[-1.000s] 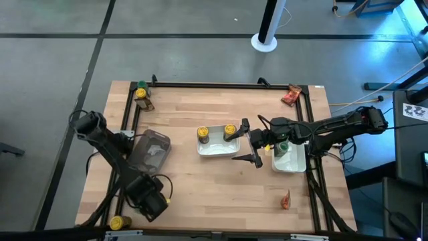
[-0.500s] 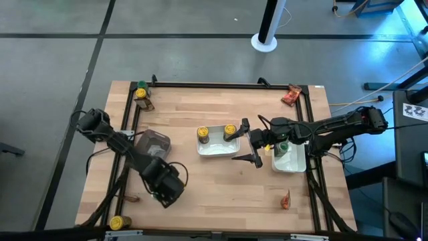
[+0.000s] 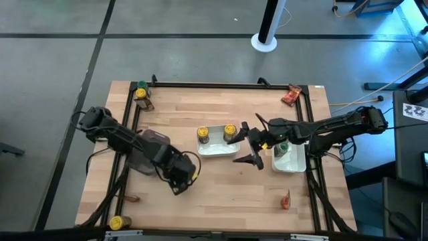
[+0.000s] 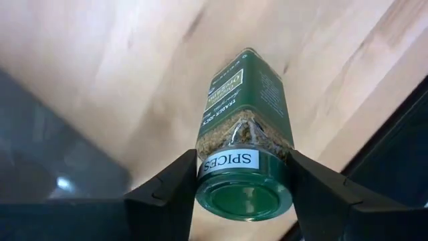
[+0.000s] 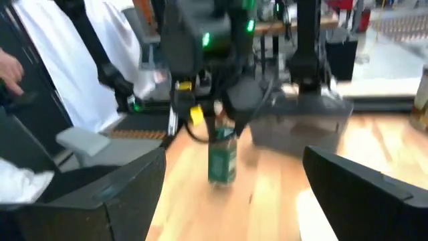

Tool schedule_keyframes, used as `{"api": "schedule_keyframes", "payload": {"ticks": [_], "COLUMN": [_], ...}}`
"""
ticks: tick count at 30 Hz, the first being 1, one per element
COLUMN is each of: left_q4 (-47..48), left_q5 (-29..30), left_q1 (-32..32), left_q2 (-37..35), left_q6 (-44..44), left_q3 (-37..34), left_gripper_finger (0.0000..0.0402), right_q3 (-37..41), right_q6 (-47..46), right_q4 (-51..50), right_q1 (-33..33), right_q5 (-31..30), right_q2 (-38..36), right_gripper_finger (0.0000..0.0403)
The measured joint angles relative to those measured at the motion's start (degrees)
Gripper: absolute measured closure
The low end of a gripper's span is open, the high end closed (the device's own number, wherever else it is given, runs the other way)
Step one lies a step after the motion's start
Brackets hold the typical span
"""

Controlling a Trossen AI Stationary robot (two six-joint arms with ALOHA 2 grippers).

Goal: Sort spices by type
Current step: Put the bottom green seasoning bottle into the right white bin

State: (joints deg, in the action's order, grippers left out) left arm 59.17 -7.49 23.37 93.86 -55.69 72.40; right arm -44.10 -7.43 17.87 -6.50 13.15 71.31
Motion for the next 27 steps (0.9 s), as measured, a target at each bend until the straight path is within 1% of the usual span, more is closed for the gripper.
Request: {"api": "schedule_keyframes", "payload": {"ticks": [2, 4, 9, 12, 14, 16, 24, 27], "left_q4": [-1.1, -2.4, -5.1, -7.6, -9.3, -10.8, -13.9, -14.5], "left_q5": [0.9, 1.7, 2.9, 4.1, 4.8, 5.5, 5.4, 6.0], "left_q1": [-1.4, -2.5, -4.2, -4.9, -5.1, -5.2, -5.3, -5.5], "left_q2": [0.0, 0.0, 0.0, 0.0, 0.0, 0.0, 0.0, 0.0], "left_q6": [3.0, 5.9, 11.6, 14.3, 15.6, 16.7, 18.5, 18.8], "left_q3": [0.0, 0.0, 0.0, 0.0, 0.0, 0.0, 0.0, 0.0], "left_gripper_finger": [0.0218, 0.0219, 0.0219, 0.0219, 0.0219, 0.0219, 0.0220, 0.0223], "right_q3": [0.0, 0.0, 0.0, 0.0, 0.0, 0.0, 0.0, 0.0], "right_q6": [-0.1, -0.2, -0.2, -0.3, -0.4, -1.3, -2.8, -2.8], "right_q4": [-3.2, -5.1, -4.6, -3.9, -2.4, 0.0, 13.3, 16.3], "right_q1": [-1.2, -2.8, -7.9, -10.2, -11.4, -12.0, -13.1, -13.0], "right_q5": [-0.7, -3.1, -10.1, -13.9, -16.3, -17.4, -17.7, -17.7], "right_q2": [0.0, 0.2, 3.3, 6.0, 8.3, 10.7, 22.0, 25.6], "right_gripper_finger": [0.0052, 0.0052, 0.0053, 0.0069, 0.0090, 0.0117, 0.0241, 0.0288]}}
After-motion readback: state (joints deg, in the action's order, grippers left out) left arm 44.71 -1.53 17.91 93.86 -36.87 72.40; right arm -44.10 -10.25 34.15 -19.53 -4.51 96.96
